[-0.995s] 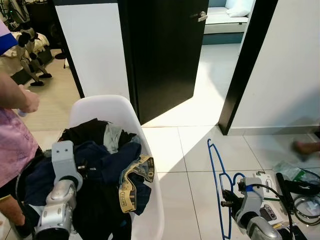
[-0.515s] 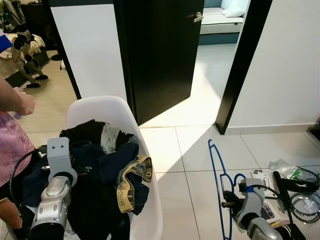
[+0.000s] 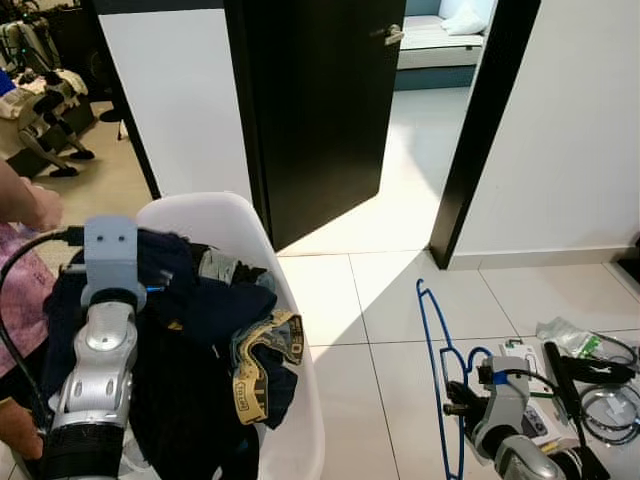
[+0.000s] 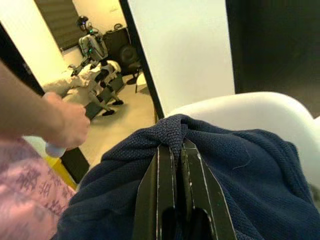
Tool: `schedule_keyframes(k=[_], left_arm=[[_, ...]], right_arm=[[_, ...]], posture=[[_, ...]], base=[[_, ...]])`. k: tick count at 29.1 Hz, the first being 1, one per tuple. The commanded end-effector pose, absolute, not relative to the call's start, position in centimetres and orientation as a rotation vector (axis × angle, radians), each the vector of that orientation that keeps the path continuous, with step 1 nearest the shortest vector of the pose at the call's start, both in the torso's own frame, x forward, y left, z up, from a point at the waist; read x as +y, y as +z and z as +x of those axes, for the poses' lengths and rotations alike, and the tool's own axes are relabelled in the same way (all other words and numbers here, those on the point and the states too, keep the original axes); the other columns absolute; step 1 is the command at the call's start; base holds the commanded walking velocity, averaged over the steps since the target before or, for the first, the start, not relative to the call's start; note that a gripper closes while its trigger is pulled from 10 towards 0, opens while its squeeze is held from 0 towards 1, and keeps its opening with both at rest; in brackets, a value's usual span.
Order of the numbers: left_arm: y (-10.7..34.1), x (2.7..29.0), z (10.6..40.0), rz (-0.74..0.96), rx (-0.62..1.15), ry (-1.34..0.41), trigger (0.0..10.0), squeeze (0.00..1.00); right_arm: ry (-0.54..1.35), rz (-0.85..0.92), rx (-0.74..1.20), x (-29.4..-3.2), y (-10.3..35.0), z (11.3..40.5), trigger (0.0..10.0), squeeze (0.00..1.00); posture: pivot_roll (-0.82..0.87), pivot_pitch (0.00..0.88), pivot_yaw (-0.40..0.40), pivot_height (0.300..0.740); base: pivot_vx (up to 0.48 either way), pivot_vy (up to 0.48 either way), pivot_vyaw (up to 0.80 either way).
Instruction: Hang hanger
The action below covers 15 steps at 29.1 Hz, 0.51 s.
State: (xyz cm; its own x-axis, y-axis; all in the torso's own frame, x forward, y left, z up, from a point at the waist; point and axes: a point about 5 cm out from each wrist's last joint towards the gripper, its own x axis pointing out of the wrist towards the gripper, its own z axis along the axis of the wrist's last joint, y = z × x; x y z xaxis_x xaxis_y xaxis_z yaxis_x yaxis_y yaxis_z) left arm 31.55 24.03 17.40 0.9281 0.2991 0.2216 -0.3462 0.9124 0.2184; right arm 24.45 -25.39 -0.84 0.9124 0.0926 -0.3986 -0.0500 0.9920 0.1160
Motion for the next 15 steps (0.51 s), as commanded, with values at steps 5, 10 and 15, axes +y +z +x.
schedule_keyframes(k=[5,10,15], left_arm=[[22.4,21.0,32.0,0.290,-0.340,0.242,10.0,0.00],[28.0,19.6,31.6,0.351,-0.523,0.253,10.0,0.00],[29.0,19.4,31.5,0.363,-0.555,0.251,10.0,0.00]], right_arm=[[0.070,0.129,0.409,-25.2,-0.8,24.6,10.0,0.00],[0.071,0.137,0.407,-25.1,-0.7,24.7,10.0,0.00],[0.072,0.140,0.407,-25.0,-0.7,24.7,10.0,0.00]], posture=[[-0.01,0.021,0.016,0.740],[0.00,0.025,0.014,0.740],[0.00,0.026,0.015,0.740]], base=[[-0.064,0.000,0.00],[-0.370,0.000,0.00],[-0.365,0.000,0.00]])
